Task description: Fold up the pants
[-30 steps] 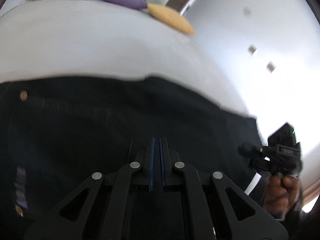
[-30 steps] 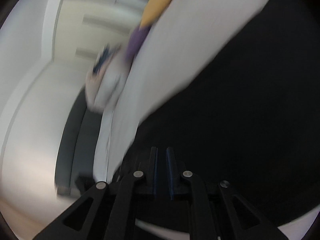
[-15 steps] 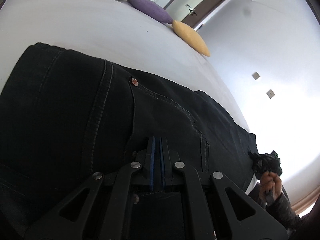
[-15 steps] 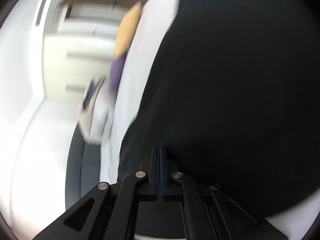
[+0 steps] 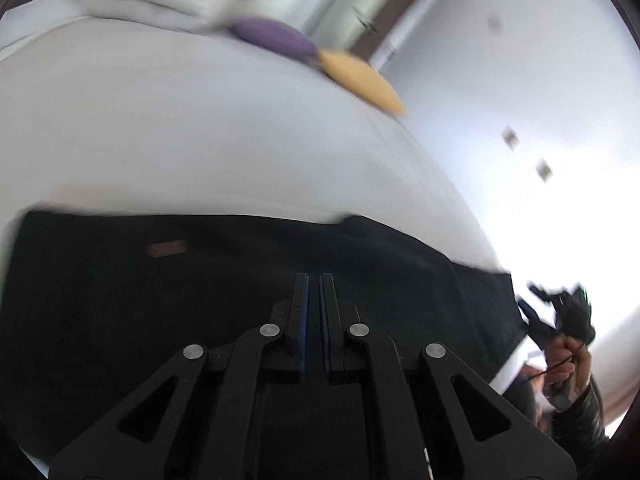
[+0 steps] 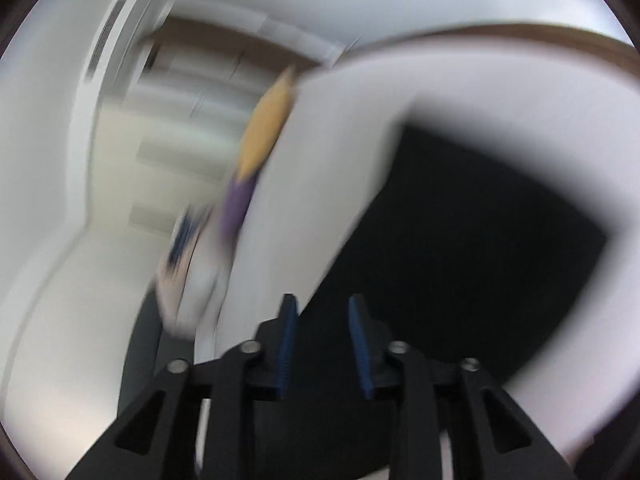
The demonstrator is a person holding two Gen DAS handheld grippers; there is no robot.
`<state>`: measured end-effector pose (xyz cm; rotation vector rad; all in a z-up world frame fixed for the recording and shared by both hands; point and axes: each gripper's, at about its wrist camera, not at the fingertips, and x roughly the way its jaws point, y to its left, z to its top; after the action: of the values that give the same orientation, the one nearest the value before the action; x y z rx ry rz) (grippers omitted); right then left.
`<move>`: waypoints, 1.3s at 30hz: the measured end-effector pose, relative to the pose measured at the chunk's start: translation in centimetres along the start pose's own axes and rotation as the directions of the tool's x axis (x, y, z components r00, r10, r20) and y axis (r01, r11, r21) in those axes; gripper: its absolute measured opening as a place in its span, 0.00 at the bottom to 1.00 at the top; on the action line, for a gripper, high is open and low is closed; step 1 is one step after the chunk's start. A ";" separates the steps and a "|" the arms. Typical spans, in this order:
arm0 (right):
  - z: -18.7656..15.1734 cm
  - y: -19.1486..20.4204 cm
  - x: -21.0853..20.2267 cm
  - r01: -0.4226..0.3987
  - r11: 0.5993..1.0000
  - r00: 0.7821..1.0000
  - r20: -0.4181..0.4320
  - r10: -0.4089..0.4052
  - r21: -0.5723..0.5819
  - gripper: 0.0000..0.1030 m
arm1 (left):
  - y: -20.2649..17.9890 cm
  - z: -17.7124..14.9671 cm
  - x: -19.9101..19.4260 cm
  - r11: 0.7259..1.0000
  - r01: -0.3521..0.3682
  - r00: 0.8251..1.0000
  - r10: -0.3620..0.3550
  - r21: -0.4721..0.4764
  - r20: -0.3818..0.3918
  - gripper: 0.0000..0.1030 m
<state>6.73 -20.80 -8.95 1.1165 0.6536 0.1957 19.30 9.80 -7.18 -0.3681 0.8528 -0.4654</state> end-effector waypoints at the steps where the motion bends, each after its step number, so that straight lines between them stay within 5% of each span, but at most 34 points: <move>1: -1.0 1.2 2.6 -0.020 0.999 0.998 -0.068 0.018 -0.027 0.36 | -2.1 1.1 2.8 0.999 0.013 0.997 -0.010 0.046 -0.071 0.04; 4: -4.0 3.4 10.0 -0.041 0.997 0.964 -0.263 0.021 -0.072 0.36 | -5.8 2.1 9.4 0.990 0.043 0.984 -0.018 0.137 -0.177 0.04; 7: -5.6 2.3 14.9 -0.009 0.998 0.929 -0.371 -0.014 -0.059 0.35 | -6.0 2.9 14.3 0.993 0.082 0.968 -0.058 0.086 -0.245 0.04; 10: -5.5 0.4 14.7 -0.008 1.000 0.932 -0.362 0.001 -0.018 0.08 | -4.0 3.2 16.4 0.990 0.137 0.962 -0.136 -0.014 -0.235 0.04; 13: -3.7 -2.2 11.5 -0.013 1.000 0.963 -0.267 0.020 0.029 0.06 | -0.4 3.3 16.0 0.962 0.224 0.952 -0.250 -0.153 -0.176 0.04; 16: -0.9 -5.1 7.3 0.008 0.996 0.994 -0.111 0.002 0.087 0.06 | 1.7 3.5 15.0 0.949 0.234 0.957 -0.264 -0.213 -0.123 0.04; 18: 2.1 -6.5 4.3 0.042 0.993 0.999 -0.002 -0.042 0.108 0.06 | 3.0 3.4 13.0 0.958 0.204 0.967 -0.229 -0.202 -0.108 0.04; 21: 5.2 -8.3 -1.6 0.115 0.982 0.979 0.150 -0.137 0.148 0.09 | 5.2 3.7 9.9 0.979 0.066 0.992 -0.084 -0.191 -0.090 0.04; 24: 5.8 -8.7 -8.4 0.128 0.977 0.945 0.278 -0.172 0.170 0.29 | 5.6 3.5 6.8 0.978 -0.002 0.998 -0.010 -0.209 -0.058 0.04; 25: 5.2 -8.3 -11.0 0.180 0.968 0.915 0.331 -0.231 0.175 0.60 | 5.4 3.4 5.4 0.979 -0.019 0.999 0.011 -0.203 -0.042 0.04; 27: 4.0 -7.8 -14.0 0.186 0.966 0.880 0.406 -0.246 0.180 0.77 | 4.9 2.8 3.3 0.979 0.001 1.000 -0.004 -0.206 -0.012 0.04; 33: 1.9 -10.4 -17.2 0.131 0.969 0.917 0.347 -0.199 0.209 0.75 | 0.8 -0.4 2.9 0.979 0.094 0.994 -0.102 -0.181 -0.037 0.04; 39: 0.5 -13.9 -16.1 0.082 0.957 0.951 0.267 -0.159 0.279 0.63 | -1.5 -4.2 6.9 0.974 0.077 0.985 -0.107 -0.214 -0.133 0.04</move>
<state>-8.20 -34.79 -14.82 1.3265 0.4943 -0.1642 19.57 4.37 -13.30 -0.5749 1.0321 -0.4944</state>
